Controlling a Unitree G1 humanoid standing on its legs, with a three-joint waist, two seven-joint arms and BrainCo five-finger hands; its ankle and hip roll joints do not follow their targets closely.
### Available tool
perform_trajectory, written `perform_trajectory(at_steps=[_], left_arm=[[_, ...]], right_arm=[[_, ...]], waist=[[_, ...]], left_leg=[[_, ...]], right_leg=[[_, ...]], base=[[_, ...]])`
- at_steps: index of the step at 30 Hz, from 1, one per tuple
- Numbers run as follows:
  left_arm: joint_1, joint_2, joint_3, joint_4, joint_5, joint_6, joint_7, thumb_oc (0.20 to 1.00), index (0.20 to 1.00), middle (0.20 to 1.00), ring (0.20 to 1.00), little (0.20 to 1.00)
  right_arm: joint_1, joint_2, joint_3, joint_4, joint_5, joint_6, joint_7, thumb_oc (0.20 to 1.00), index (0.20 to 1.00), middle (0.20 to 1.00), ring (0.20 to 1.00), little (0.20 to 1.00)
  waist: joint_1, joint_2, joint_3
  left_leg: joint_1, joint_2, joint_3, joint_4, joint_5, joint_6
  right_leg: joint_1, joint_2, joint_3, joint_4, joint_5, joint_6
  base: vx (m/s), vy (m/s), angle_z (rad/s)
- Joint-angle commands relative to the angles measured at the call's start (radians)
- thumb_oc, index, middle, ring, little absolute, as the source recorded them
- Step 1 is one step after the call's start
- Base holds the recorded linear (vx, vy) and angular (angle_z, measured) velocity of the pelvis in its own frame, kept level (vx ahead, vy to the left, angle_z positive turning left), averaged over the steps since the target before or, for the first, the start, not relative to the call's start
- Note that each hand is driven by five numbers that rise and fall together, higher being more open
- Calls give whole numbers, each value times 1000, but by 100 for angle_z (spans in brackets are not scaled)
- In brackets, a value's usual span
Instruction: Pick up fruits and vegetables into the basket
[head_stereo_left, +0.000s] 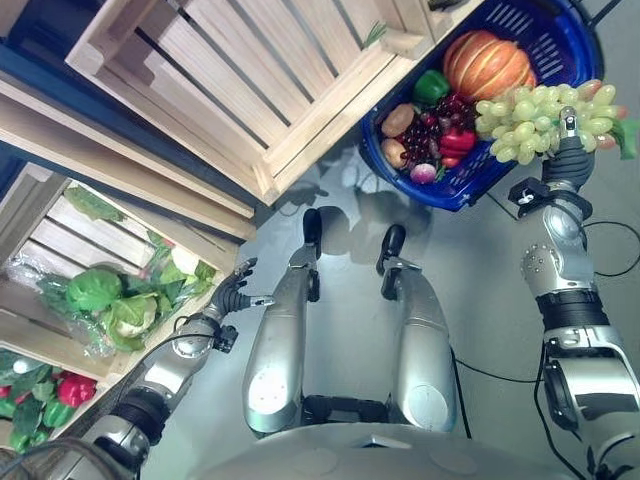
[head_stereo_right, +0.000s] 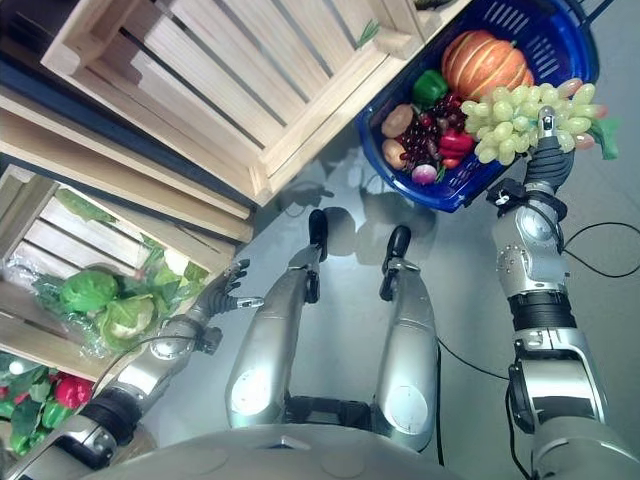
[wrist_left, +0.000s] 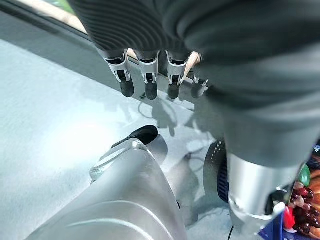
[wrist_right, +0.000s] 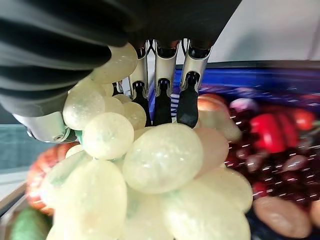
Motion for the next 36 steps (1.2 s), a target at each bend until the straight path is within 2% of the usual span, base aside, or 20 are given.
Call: perform_trajectory(at_steps=[1, 7, 16, 24, 35, 36], left_arm=[[82, -44, 2, -46, -83, -53, -10, 1000, 1000, 1000, 1000, 1000], [68, -53, -9, -56, -114, -50, 4, 1000, 1000, 1000, 1000, 1000], [66, -40, -15, -80, -153, -32, 10, 1000, 1000, 1000, 1000, 1000], [57, -18, -24, -106, -170, -46, 26, 1000, 1000, 1000, 1000, 1000], [53, 1, -36, -100, -189, -54, 13, 1000, 1000, 1000, 1000, 1000], [53, 1, -38, -97, -189, -63, 11, 1000, 1000, 1000, 1000, 1000]], right_arm=[[-42, -142, -37, 23, 32, -12, -8, 200, 200, 200, 200, 200], [-118, -174, -15, 172, 63, 47, 39, 200, 200, 200, 200, 200], [-227, -257, 48, 346, 20, 148, 91, 200, 200, 200, 200, 200], [-309, -298, 112, 473, -8, 236, 107, 200, 200, 200, 200, 200], [-337, -300, 134, 588, -58, 266, 131, 200, 200, 200, 200, 200], [-338, -298, 134, 594, -57, 263, 121, 558, 558, 558, 558, 558]], waist=[[9, 81, -44], [32, 121, -44], [64, 158, -44], [87, 172, -44], [101, 175, -44], [101, 175, -44]], left_leg=[[-8, -43, 55, 113, -172, 31], [-105, -48, 43, 151, -167, 30], [-214, -38, 27, 183, -153, 31], [-303, -31, 8, 210, -148, 36], [-366, -33, -16, 245, -154, 46], [-366, -33, -17, 245, -155, 46]], right_leg=[[-21, 50, -18, 27, -19, 26], [-123, 35, -25, 114, -54, 7], [-243, 20, -29, 182, -68, -4], [-330, 18, -28, 229, -78, -14], [-383, 22, -25, 265, -85, -22], [-382, 23, -25, 264, -84, -21]], base=[[74, -60, 5], [17, -66, 10], [6, -70, 10], [14, -67, 4], [13, -27, 4], [0, 0, 0]])
